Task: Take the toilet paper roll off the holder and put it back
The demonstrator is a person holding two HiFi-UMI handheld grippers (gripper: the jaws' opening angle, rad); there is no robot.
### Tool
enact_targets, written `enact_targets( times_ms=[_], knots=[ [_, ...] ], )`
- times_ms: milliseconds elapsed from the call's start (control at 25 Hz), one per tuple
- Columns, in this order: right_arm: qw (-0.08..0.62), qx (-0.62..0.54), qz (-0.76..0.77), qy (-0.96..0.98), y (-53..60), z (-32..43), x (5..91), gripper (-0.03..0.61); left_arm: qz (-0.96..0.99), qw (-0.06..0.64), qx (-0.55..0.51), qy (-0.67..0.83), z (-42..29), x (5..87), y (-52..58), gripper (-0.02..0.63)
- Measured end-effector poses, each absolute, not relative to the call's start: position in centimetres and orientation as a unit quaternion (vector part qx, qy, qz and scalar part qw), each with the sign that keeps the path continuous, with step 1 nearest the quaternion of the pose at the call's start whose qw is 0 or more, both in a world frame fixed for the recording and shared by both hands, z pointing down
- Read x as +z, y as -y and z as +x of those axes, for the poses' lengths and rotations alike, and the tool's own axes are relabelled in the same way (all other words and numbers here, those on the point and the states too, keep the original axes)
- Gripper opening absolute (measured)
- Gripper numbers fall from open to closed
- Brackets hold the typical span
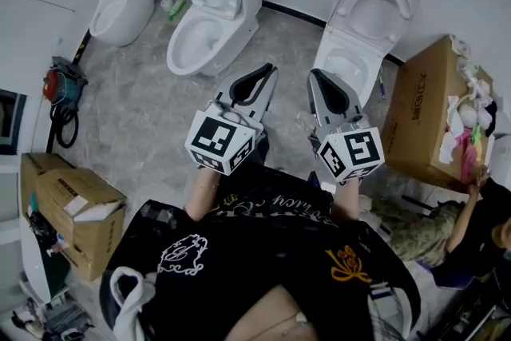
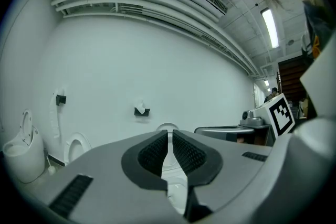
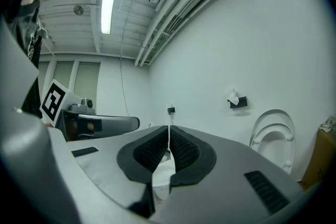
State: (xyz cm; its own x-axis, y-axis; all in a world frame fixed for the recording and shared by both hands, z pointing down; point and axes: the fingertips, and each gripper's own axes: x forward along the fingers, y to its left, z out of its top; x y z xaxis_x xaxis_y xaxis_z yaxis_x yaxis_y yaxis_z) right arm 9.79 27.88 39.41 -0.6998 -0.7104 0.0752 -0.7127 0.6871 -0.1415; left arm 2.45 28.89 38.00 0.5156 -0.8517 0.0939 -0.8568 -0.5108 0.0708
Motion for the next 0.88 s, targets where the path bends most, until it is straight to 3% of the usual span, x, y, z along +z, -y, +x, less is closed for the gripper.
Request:
enact_targets(
  times_ms=[880],
  knots=[
    [0.027,0.076,0.433,0.898,-2.0,-3.7,39.1,0.026,0.898,0.053,0.028,0.436,-10.9,38.2,-2.6,0.038]
  ],
)
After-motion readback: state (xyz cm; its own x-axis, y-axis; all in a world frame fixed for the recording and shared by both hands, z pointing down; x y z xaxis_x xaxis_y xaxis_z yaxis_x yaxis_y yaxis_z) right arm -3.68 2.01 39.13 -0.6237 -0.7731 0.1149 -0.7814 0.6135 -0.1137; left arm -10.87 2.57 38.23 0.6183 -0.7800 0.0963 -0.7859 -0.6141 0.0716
